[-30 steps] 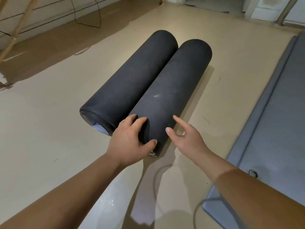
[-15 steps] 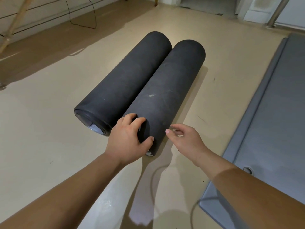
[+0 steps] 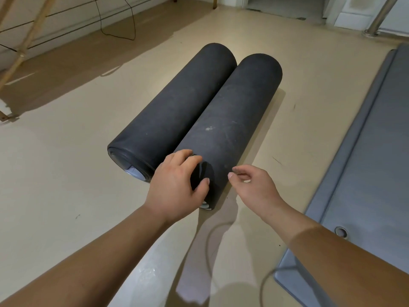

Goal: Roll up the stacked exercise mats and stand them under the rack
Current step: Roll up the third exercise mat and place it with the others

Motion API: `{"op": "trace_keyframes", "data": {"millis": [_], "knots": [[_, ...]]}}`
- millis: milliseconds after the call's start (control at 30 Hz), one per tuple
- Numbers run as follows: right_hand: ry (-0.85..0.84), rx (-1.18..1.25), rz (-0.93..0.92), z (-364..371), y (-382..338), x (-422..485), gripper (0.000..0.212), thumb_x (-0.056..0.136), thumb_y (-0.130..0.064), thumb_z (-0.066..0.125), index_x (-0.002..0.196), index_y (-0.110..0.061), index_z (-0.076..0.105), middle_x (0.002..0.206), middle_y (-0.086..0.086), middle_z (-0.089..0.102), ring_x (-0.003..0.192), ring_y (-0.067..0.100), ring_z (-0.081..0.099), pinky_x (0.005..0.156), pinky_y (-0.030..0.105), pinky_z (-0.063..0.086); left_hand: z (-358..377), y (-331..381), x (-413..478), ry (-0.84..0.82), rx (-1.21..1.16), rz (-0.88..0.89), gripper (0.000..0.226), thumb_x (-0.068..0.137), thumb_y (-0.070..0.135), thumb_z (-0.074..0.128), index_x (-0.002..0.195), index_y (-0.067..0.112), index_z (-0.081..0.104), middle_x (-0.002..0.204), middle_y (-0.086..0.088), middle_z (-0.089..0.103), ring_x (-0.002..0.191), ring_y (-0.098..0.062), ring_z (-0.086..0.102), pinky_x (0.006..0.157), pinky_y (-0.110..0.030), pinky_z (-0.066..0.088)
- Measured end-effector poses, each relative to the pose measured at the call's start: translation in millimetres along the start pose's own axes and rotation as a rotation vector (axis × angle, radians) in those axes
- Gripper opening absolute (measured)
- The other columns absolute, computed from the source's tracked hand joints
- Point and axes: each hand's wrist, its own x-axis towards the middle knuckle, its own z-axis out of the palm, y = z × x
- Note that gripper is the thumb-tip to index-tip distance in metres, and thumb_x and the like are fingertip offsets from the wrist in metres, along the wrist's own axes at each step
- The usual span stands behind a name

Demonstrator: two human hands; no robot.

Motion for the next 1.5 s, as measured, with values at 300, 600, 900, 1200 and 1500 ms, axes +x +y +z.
{"op": "trace_keyframes", "data": {"millis": [300, 600, 900, 1200, 1500], "knots": [[-0.064, -0.187, 0.091, -62, 37, -28, 0.014, 0.095, -0.038, 0.068, 0.092, -0.026, 0.076, 0.088, -0.009, 0.076, 0.089, 0.011, 0.071, 0.084, 0.03, 0.056, 42, 79, -23, -0.116, -0.214, 0.285, 0.034, 0.09, 0.033, 0.067, 0.12, 0.019, 0.073, 0.122, 0.005, 0.064, 0.104, -0.016, 0.064, 0.082, -0.032, 0.057], [-0.126, -0.597, 0.244, -226, 113, -133, 0.016, 0.095, -0.049, 0.063, 0.089, -0.034, 0.067, 0.085, -0.015, 0.064, 0.089, 0.012, 0.063, 0.088, 0.033, 0.054, 138, 195, -46, -0.531, -0.16, 0.579, 0.044, 0.088, 0.042, 0.055, 0.123, 0.022, 0.07, 0.118, 0.003, 0.064, 0.103, -0.023, 0.066, 0.076, -0.039, 0.059], [-0.115, -0.598, 0.369, -327, 183, -252, 0.019, 0.099, -0.047, 0.058, 0.098, -0.033, 0.072, 0.092, -0.017, 0.07, 0.091, 0.009, 0.067, 0.086, 0.032, 0.057, 196, 300, -45, -0.702, 0.294, 0.979, 0.039, 0.099, 0.043, 0.052, 0.132, 0.024, 0.06, 0.14, -0.001, 0.054, 0.118, -0.026, 0.059, 0.089, -0.042, 0.054], [0.096, -0.344, 0.441, -319, 278, -282, 0.026, 0.099, -0.035, 0.062, 0.122, -0.027, 0.072, 0.112, -0.008, 0.073, 0.1, 0.015, 0.069, 0.098, 0.031, 0.052, 237, 344, -39, -0.732, 0.544, 0.962, 0.081, 0.096, 0.071, 0.051, 0.161, 0.029, 0.026, 0.148, -0.01, 0.036, 0.134, -0.031, 0.041, 0.097, -0.041, 0.049], [0.128, -0.44, 0.359, -319, 302, -285, 0.043, 0.095, -0.041, 0.067, 0.135, -0.024, 0.066, 0.13, -0.002, 0.064, 0.121, 0.022, 0.06, 0.101, 0.038, 0.051, 246, 335, -45, -0.568, 0.531, 1.176, 0.038, 0.098, 0.035, 0.038, 0.103, 0.003, 0.058, 0.085, -0.025, 0.063, 0.07, -0.041, 0.062, 0.045, -0.037, 0.047]]}}
